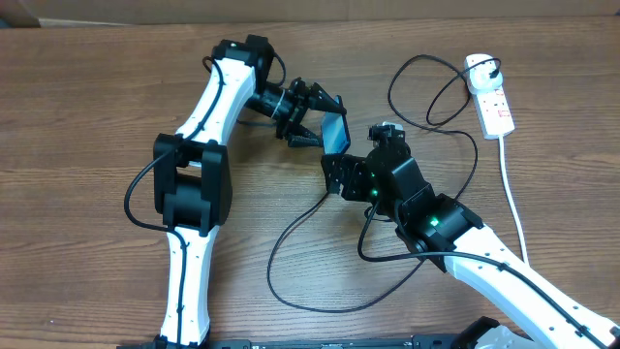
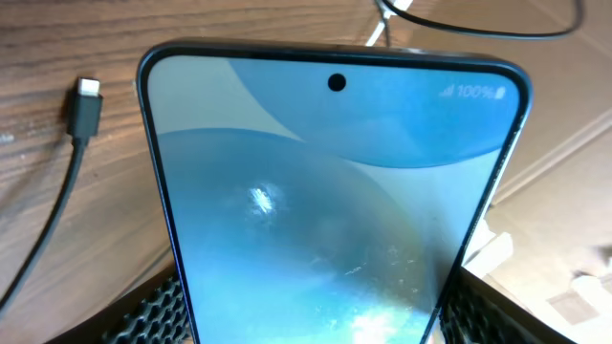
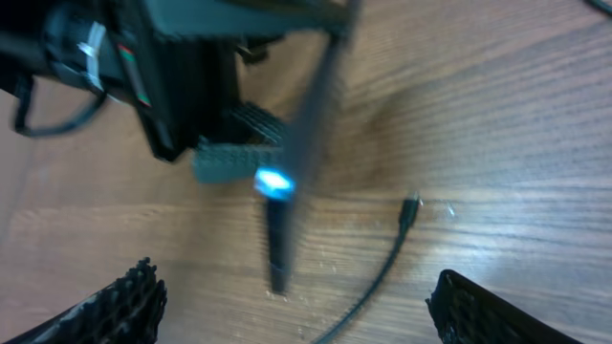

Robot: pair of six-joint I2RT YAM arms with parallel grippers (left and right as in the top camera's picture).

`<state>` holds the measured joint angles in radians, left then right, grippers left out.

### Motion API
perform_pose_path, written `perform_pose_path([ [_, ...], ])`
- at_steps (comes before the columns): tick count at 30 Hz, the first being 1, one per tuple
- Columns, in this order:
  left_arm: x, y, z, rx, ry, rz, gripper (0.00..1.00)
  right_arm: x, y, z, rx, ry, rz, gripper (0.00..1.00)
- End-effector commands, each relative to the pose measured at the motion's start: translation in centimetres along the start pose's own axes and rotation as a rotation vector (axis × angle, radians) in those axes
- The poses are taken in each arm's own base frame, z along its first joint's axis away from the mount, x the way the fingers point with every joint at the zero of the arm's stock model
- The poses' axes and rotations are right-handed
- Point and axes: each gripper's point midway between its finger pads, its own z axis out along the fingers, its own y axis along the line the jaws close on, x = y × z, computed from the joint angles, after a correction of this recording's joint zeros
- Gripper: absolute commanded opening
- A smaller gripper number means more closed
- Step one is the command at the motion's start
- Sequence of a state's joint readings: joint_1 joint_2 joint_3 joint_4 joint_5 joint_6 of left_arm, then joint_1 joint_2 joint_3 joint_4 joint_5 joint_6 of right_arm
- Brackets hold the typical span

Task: Plug charger to phone and switch on socket
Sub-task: 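Move the right gripper toward the raised smartphone, then grasp the smartphone's edge with the right gripper beside the left gripper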

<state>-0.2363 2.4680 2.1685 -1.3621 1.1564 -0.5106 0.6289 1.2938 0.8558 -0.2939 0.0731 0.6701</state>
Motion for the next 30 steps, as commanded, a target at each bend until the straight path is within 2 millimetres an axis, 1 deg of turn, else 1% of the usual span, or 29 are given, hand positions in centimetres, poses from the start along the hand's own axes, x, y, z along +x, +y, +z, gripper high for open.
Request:
perform_pose_path([
  [1, -0.6, -0.7, 0.3, -0.005, -0.022, -0.017, 0.72, -1.9, 0.8, -0.4, -0.007, -0.076, 0.027, 0.86],
  [2, -0.8, -0.9, 0.4, -0.001, -0.029, -0.034, 0.72, -2.3, 0.2, -0.4, 0.023, -0.100, 0.065, 0.84],
  [4, -1.0, -1.1, 0.4, 0.004, -0.033, -0.051, 0.72, -2.5, -0.6, -0.3, 0.065, -0.119, 0.110, 0.82],
  [7, -1.0, -1.1, 0.4, 0.005, -0.034, -0.077, 0.72, -2.2, -1.1, 0.3, 0.083, -0.115, 0.156, 0.82],
  [8, -1.0, -1.1, 0.5, 0.004, -0.033, -0.091, 0.72, -2.1, -1.1, 0.8, 0.084, -0.114, 0.179, 0.82],
  [13, -0.6, -1.3, 1.1, 0.000, -0.020, -0.117, 0.72, -2.9, -0.8, 1.7, 0.073, -0.154, 0.183, 0.80],
  [15, -0.4, -1.3, 1.4, -0.004, -0.015, -0.130, 0.72, -3.1, -0.7, 2.0, 0.068, -0.162, 0.184, 0.77],
  [17, -0.4, -1.4, 1.5, -0.005, -0.013, -0.144, 0.72, -3.0, -1.1, 2.2, 0.084, -0.165, 0.184, 0.73],
  [21, -0.3, -1.4, 1.7, -0.007, -0.011, -0.150, 0.72, -2.7, -1.7, 2.8, 0.114, -0.163, 0.180, 0.72],
  [25, -0.1, -1.4, 2.0, -0.011, -0.007, -0.135, 0.73, -2.5, -2.2, 3.2, 0.137, -0.164, 0.178, 0.68],
  [27, 0.0, -1.4, 2.2, -0.015, -0.004, -0.116, 0.72, -2.6, -2.5, 3.2, 0.150, -0.172, 0.176, 0.67],
  [30, 0.1, -1.4, 2.5, -0.022, 0.000, -0.104, 0.72, -2.7, -2.6, 3.3, 0.156, -0.180, 0.177, 0.62],
])
